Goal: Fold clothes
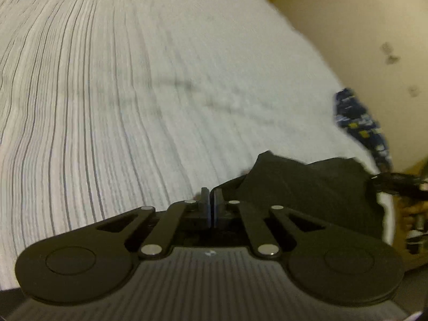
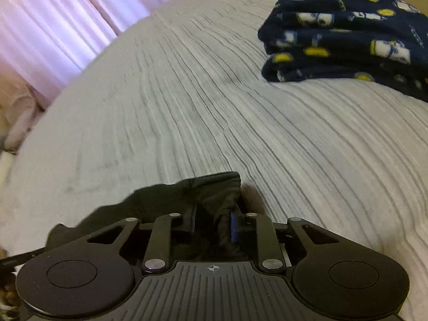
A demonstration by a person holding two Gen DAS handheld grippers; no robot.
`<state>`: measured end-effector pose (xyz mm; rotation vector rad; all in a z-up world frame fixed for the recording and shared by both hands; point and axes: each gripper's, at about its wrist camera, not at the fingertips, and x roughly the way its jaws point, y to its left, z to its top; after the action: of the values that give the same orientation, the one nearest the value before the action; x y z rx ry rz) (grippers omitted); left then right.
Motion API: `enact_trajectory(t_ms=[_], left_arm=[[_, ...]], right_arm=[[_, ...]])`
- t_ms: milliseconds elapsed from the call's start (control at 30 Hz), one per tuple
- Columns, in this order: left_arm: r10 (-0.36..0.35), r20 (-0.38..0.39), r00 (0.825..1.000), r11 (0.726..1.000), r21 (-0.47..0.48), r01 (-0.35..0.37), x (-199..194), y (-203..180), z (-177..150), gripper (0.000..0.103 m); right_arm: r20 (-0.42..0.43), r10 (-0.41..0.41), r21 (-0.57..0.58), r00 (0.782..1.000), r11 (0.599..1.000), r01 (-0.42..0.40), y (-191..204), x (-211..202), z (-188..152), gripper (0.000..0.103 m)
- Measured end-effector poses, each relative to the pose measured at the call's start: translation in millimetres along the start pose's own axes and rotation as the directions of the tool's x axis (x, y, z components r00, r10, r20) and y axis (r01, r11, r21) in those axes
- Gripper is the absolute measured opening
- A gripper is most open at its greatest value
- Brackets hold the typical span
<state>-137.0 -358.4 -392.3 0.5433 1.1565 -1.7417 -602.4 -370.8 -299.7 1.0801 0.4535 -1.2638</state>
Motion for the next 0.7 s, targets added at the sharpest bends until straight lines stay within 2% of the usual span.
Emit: enact_trajectory(t_ms=[33,133,167,200,233,300,400,433,467,500,533,567,700], left_arm=[[0.007,-0.007,1.000,1.000,-0.006,-0.007,2.0,-0.7,0.6,0.003],[-0.042,-0.019,0.999,0.999,-0.008,0.042,-9.6,-2.6,6.3,0.005],[-0.057,-0.013,0.998,0.998,-0.013,0.057,-15.0,-2.3,9.1,0.008],[-0.069,-0.003,0.998,0.997,-0.023,0.069,-18.3,-1.1,12.7,0.015],[-0.087,0.006,0.996,0.995,-0.038,0.088,-19.1,1.1,17.7,0.020],[-0.141,0.007,0.990,0.987,-0.076,0.141,-16.0,3.9,28.9,0.032],[-0.227,-0.062,0.972,0.970,-0.100,0.220,12.6,-6.2,43.7,0.034],[-0.239,-0.085,0.967,0.968,-0.097,0.231,22.7,-10.4,46.2,0.033],[-0.234,-0.107,0.966,0.971,-0.082,0.226,32.5,-14.9,46.0,0.027],[-0.229,-0.129,0.965,0.973,-0.067,0.222,42.4,-19.3,45.8,0.006],[-0.225,-0.129,0.966,0.974,-0.057,0.219,46.3,-21.9,44.7,0.003],[-0.224,-0.100,0.969,0.974,-0.054,0.220,42.9,-22.1,42.6,0.002],[-0.236,0.022,0.972,0.969,-0.072,0.237,27.0,-14.3,30.6,0.004]], right_arm=[[-0.002,-0.006,0.017,1.000,1.000,0.006,2.2,0.3,2.2,0.023],[-0.019,0.015,0.045,1.000,0.999,-0.014,3.1,-7.3,11.0,0.034],[-0.014,0.033,0.054,0.999,0.998,-0.032,1.8,-12.3,13.8,0.049],[-0.005,0.052,0.063,0.999,0.997,-0.052,0.5,-17.4,16.5,0.057],[0.004,0.071,0.072,0.997,0.995,-0.071,-0.8,-22.5,19.2,0.071],[0.017,0.127,0.102,0.992,0.987,-0.128,-1.5,-22.7,27.4,0.072],[0.002,0.117,0.132,0.993,0.984,-0.117,1.2,-9.0,33.3,0.072],[-0.007,0.116,0.129,0.993,0.985,-0.114,1.9,-4.4,34.4,0.071],[-0.014,0.114,0.129,0.993,0.985,-0.111,2.7,-2.2,34.8,0.056],[-0.009,0.083,0.120,0.997,0.989,-0.081,3.6,-1.9,34.9,0.037],[-0.002,0.034,0.114,0.999,0.993,-0.034,1.4,-2.1,37.4,0.005],[0.005,0.038,0.131,0.999,0.991,-0.039,-3.1,-4.5,38.8,0.004],[0.056,-0.022,0.046,0.998,0.999,0.020,3.1,-23.8,26.0,0.002]])
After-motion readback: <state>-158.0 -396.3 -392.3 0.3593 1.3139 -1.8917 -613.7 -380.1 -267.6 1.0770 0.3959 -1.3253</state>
